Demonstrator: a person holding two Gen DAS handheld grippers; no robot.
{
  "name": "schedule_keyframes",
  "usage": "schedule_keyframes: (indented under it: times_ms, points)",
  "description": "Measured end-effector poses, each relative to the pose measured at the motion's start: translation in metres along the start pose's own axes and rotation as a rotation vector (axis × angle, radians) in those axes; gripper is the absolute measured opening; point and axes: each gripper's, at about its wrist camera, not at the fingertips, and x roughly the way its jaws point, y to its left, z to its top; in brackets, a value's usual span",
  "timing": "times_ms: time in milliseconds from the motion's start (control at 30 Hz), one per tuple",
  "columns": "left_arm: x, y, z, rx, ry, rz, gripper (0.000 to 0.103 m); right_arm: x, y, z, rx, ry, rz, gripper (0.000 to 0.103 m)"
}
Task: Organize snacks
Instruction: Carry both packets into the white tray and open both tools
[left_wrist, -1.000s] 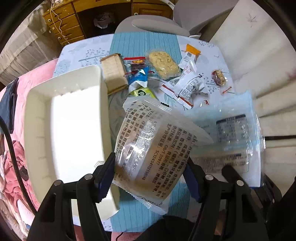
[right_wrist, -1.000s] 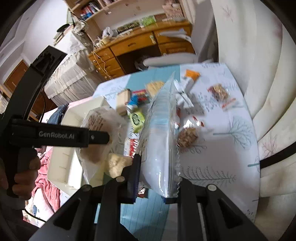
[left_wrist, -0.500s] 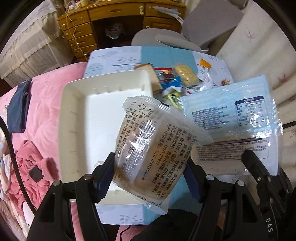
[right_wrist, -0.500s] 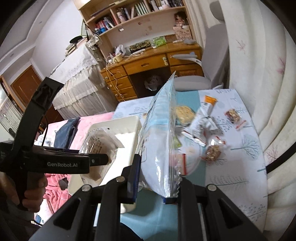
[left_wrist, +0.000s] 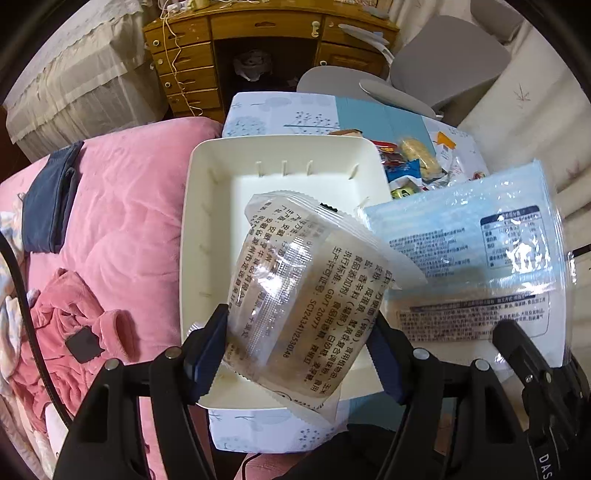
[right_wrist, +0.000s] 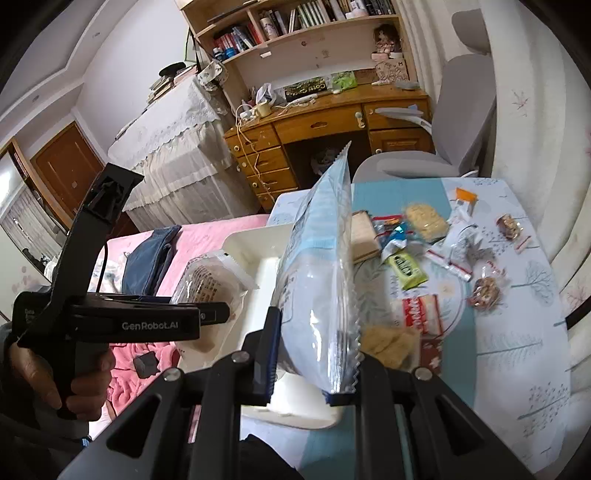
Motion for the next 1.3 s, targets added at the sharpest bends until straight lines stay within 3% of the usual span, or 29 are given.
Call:
schedule_keyframes:
  times_ms: [167, 233, 267, 300, 333, 367, 833, 1300]
  points:
    - [0.004, 0.021, -0.004, -0.009, 0.001, -0.002, 0.073, 0.01, 0.022, -0.01, 0.014, 0.019, 0.002, 0.019]
    - [0.002, 0.026, -0.005, -0.01, -0.015, -0.008, 0.079, 0.014, 0.025, -0.014, 0.035, 0.027, -0.002, 0.022]
    - [0.002, 0.028, -0.005, -0.01, -0.023, -0.012, 0.088, 0.015, 0.025, -0.016, 0.048, 0.03, 0.0, 0.025]
    - [0.001, 0.03, -0.005, -0.01, -0.031, -0.015, 0.092, 0.016, 0.024, -0.018, 0.064, 0.031, -0.002, 0.037]
    - [-0.001, 0.031, -0.006, -0.007, -0.041, -0.018, 0.092, 0.016, 0.025, -0.02, 0.074, 0.029, -0.008, 0.047]
    - [0.0, 0.032, -0.006, -0.006, -0.043, -0.022, 0.092, 0.015, 0.024, -0.023, 0.087, 0.023, -0.013, 0.049]
    - [0.001, -0.006, -0.021, 0.026, -0.061, -0.13, 0.092, -0.003, -0.014, -0.05, 0.269, 0.028, -0.1, 0.05]
    - [0.0, -0.074, -0.024, -0.032, -0.074, -0.127, 0.092, -0.019, -0.098, -0.054, 0.395, 0.106, -0.085, 0.058]
